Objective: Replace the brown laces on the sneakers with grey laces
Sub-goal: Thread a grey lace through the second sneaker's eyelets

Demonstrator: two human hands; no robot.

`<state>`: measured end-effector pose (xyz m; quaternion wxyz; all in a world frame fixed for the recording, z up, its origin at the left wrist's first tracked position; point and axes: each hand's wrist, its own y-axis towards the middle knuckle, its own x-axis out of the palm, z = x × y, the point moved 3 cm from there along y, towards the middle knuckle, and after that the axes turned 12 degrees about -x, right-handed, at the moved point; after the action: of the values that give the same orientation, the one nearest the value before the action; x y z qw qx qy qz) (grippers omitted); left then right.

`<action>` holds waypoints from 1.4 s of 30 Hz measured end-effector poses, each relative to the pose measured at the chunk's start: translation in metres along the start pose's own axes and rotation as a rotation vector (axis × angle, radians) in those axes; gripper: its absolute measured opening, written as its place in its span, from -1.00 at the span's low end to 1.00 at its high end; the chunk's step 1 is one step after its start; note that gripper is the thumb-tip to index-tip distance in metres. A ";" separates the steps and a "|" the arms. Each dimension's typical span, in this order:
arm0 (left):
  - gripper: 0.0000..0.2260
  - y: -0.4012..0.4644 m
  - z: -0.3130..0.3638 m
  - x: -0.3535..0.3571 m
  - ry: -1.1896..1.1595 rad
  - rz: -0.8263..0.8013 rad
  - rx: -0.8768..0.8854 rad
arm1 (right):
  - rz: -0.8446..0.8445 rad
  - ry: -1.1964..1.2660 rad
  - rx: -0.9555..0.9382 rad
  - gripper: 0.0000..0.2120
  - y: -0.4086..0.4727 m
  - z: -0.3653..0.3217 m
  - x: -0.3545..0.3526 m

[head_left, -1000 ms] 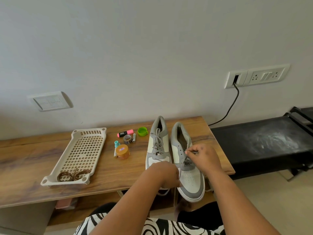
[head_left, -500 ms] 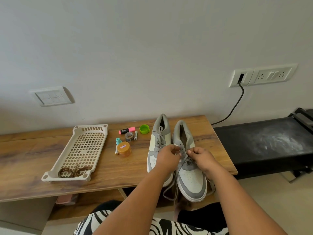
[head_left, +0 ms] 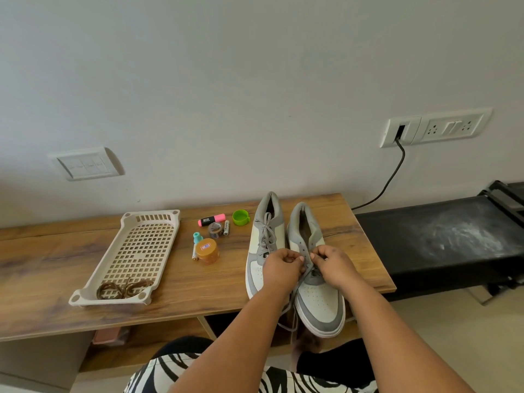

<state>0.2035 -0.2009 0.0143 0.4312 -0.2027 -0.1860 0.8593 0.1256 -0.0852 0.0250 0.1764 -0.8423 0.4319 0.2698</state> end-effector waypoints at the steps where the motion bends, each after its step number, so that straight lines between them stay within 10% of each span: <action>1: -0.94 0.000 0.000 0.000 0.003 -0.003 0.005 | 0.008 -0.006 -0.006 -0.86 0.000 -0.001 0.000; 14: -0.92 -0.011 0.041 -0.028 0.399 0.104 0.184 | -0.010 -0.038 -0.063 -0.90 -0.002 -0.005 -0.008; 21: -0.94 -0.034 0.083 -0.076 -0.256 -0.330 0.104 | -0.023 -0.027 -0.081 -0.87 -0.002 -0.003 -0.007; 25: -0.78 -0.021 0.077 -0.092 0.439 0.176 0.209 | -0.011 -0.062 -0.078 -0.89 0.001 -0.004 -0.006; 33: -0.68 -0.016 0.044 -0.012 1.282 0.187 0.416 | -0.015 -0.069 -0.094 -0.91 0.002 -0.001 -0.006; 39: -0.80 -0.012 0.052 -0.024 1.042 0.027 0.305 | -0.001 -0.036 -0.077 -0.90 0.001 -0.003 -0.007; 42: -0.86 -0.031 0.075 -0.053 0.412 -0.211 0.259 | -0.004 -0.032 -0.075 -0.90 0.002 -0.002 -0.007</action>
<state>0.2146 -0.2377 0.1032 0.5694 -0.2960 -0.0027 0.7669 0.1215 -0.0831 0.0308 0.1522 -0.8448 0.4168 0.2990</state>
